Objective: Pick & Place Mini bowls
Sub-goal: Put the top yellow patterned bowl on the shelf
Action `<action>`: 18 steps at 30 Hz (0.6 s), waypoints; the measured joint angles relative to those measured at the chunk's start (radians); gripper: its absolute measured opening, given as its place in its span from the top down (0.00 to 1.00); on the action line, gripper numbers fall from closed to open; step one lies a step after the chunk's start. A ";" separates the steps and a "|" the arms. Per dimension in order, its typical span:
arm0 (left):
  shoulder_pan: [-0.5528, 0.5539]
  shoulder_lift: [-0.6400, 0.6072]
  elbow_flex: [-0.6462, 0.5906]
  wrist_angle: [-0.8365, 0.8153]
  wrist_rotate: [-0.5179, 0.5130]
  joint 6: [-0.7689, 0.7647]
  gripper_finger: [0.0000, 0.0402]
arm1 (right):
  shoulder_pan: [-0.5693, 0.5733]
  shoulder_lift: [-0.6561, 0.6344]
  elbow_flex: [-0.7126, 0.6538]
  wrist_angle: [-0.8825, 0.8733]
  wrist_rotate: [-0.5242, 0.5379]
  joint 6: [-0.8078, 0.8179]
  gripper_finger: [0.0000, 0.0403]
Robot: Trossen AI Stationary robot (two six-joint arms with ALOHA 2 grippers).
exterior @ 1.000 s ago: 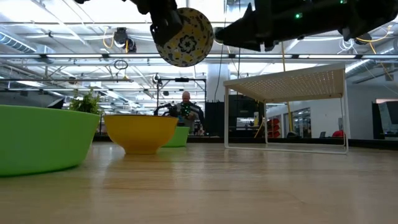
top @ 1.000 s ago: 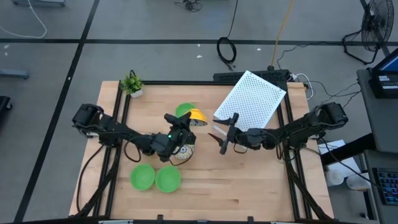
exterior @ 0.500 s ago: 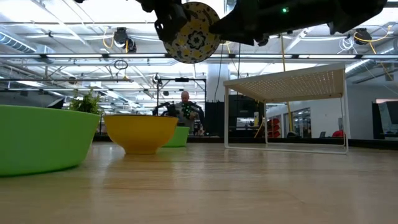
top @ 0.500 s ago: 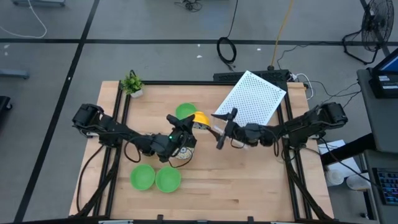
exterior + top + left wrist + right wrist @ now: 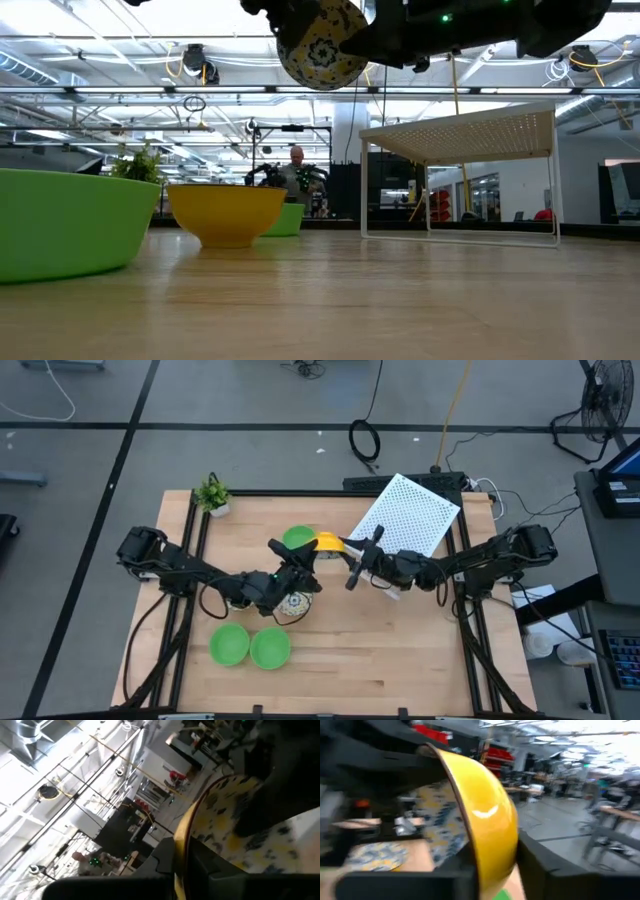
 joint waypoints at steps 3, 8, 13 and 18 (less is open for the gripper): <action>0.001 0.000 0.000 0.001 0.026 -0.029 0.92 | -0.001 -0.001 -0.001 0.022 0.005 -0.050 0.84; 0.000 0.000 -0.004 -0.019 0.099 -0.156 0.74 | -0.005 -0.003 -0.006 0.023 0.008 -0.097 0.98; -0.006 0.000 -0.004 -0.011 0.119 -0.197 0.54 | -0.001 -0.004 -0.004 0.023 -0.005 -0.108 0.98; -0.028 -0.008 0.002 0.020 0.044 -0.190 0.34 | -0.002 -0.036 -0.001 -0.010 -0.002 -0.129 0.98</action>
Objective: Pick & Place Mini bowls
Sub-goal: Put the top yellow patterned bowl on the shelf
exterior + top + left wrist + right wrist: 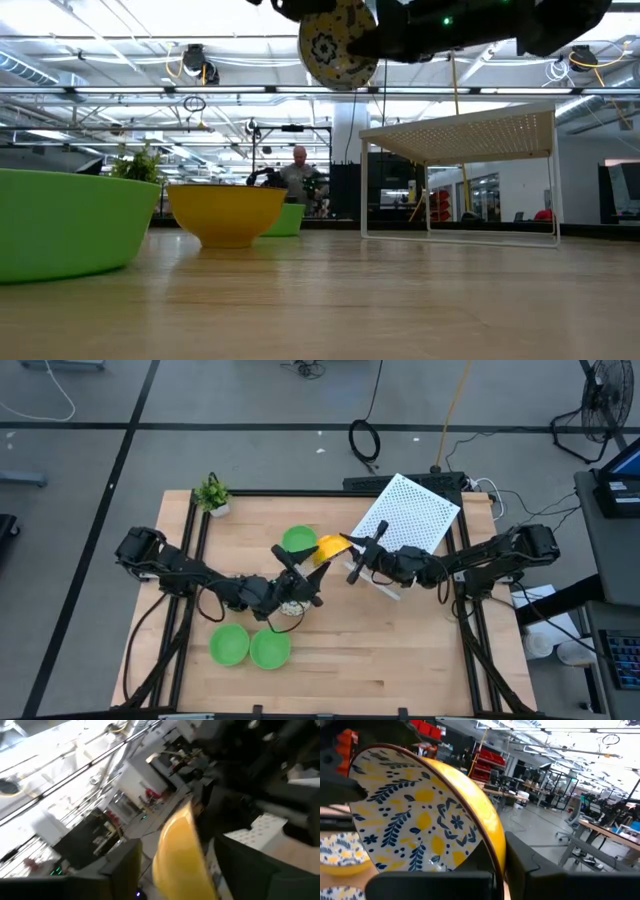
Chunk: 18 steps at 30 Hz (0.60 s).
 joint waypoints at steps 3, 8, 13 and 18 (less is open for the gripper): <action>-0.023 -0.001 0.018 0.004 -0.068 0.023 0.25 | 0.001 -0.051 0.021 -0.119 0.031 -0.001 0.98; -0.058 -0.001 0.029 0.003 -0.107 0.066 0.14 | -0.014 -0.159 0.103 -0.418 0.062 0.024 0.98; -0.073 -0.001 0.029 -0.012 -0.140 0.086 0.09 | -0.075 -0.253 0.246 -0.812 0.071 0.098 0.98; -0.079 -0.001 0.029 -0.031 -0.139 0.088 0.07 | -0.175 -0.287 0.456 -1.250 0.056 0.225 0.98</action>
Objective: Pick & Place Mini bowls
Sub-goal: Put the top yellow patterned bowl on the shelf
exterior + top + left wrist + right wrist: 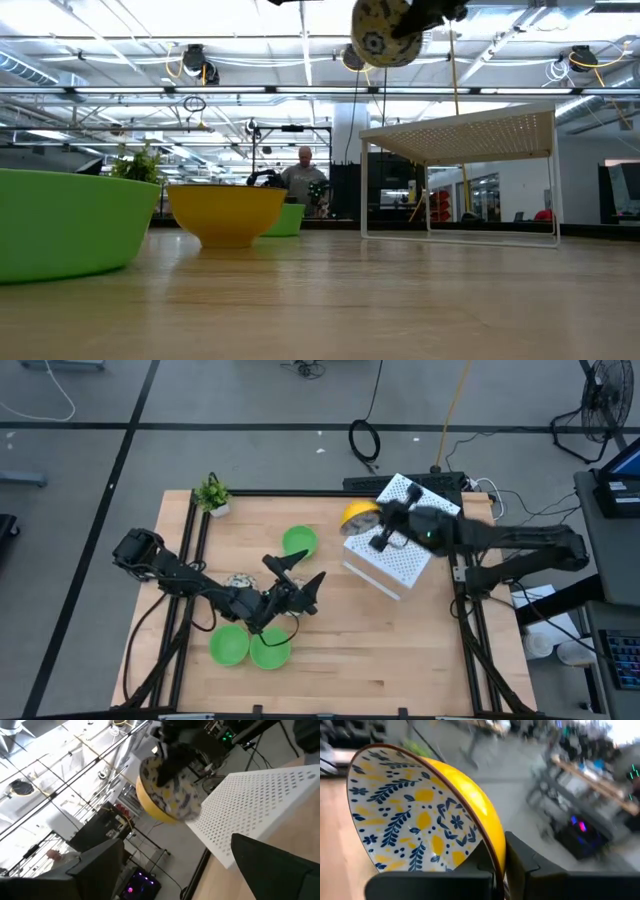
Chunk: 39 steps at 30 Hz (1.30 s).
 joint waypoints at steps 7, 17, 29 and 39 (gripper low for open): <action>0.023 0.000 0.000 -0.001 -0.003 -0.011 0.10 | -0.278 0.053 0.268 -0.506 -0.352 0.188 0.98; 0.026 0.000 0.000 -0.005 -0.020 -0.008 0.10 | -0.711 0.176 0.326 -0.888 -0.690 0.169 0.98; 0.026 0.000 0.000 -0.027 -0.027 -0.008 0.12 | -0.875 0.221 0.327 -1.010 -0.847 0.150 0.98; 0.026 0.000 0.000 -0.028 -0.037 -0.009 0.12 | -0.880 0.252 0.320 -1.015 -0.795 0.170 0.98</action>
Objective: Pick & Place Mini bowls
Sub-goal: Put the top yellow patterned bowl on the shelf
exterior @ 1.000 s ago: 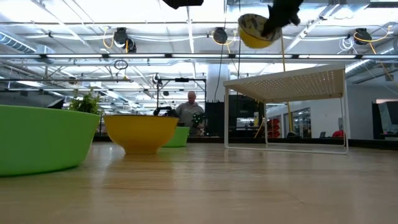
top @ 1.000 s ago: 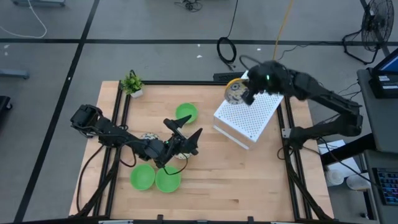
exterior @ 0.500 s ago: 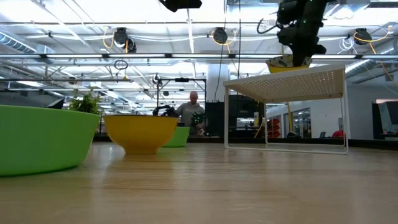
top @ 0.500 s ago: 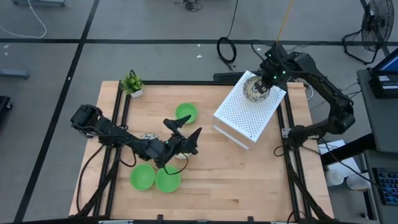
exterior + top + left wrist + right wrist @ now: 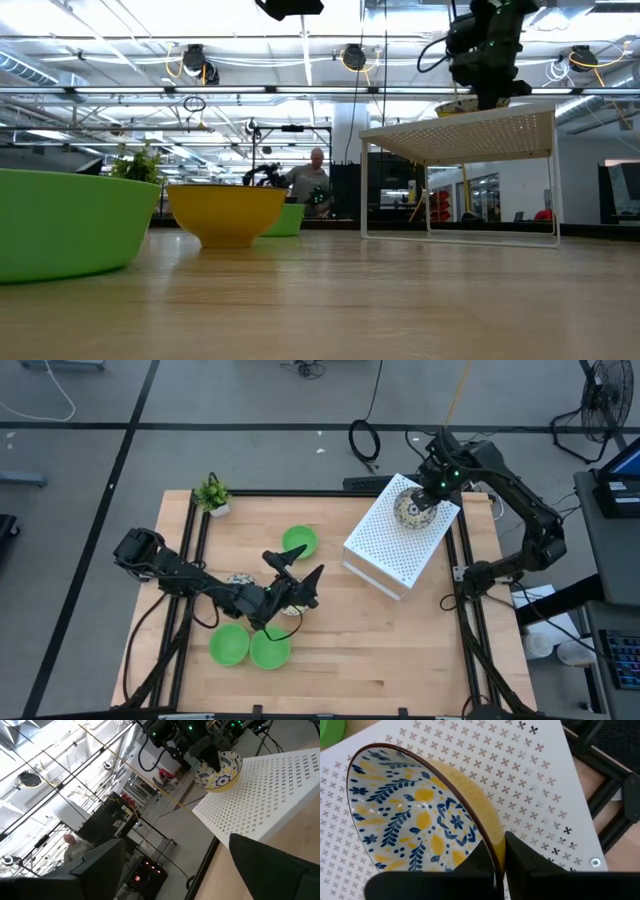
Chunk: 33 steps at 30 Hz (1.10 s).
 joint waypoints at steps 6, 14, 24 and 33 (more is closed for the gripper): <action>0.000 0.000 0.000 0.000 0.000 0.000 0.12 | 0.000 -0.002 -0.049 0.023 -0.003 -0.013 0.97; 0.000 0.000 0.000 0.000 0.000 -0.001 0.14 | 0.000 -0.004 -0.078 0.059 -0.001 -0.027 0.93; 0.000 0.000 0.000 0.000 0.001 -0.001 0.14 | 0.001 -0.001 -0.082 0.064 0.060 -0.008 0.79; 0.000 0.000 0.000 0.000 0.002 -0.001 0.14 | 0.001 -0.011 -0.082 0.066 0.159 0.001 0.67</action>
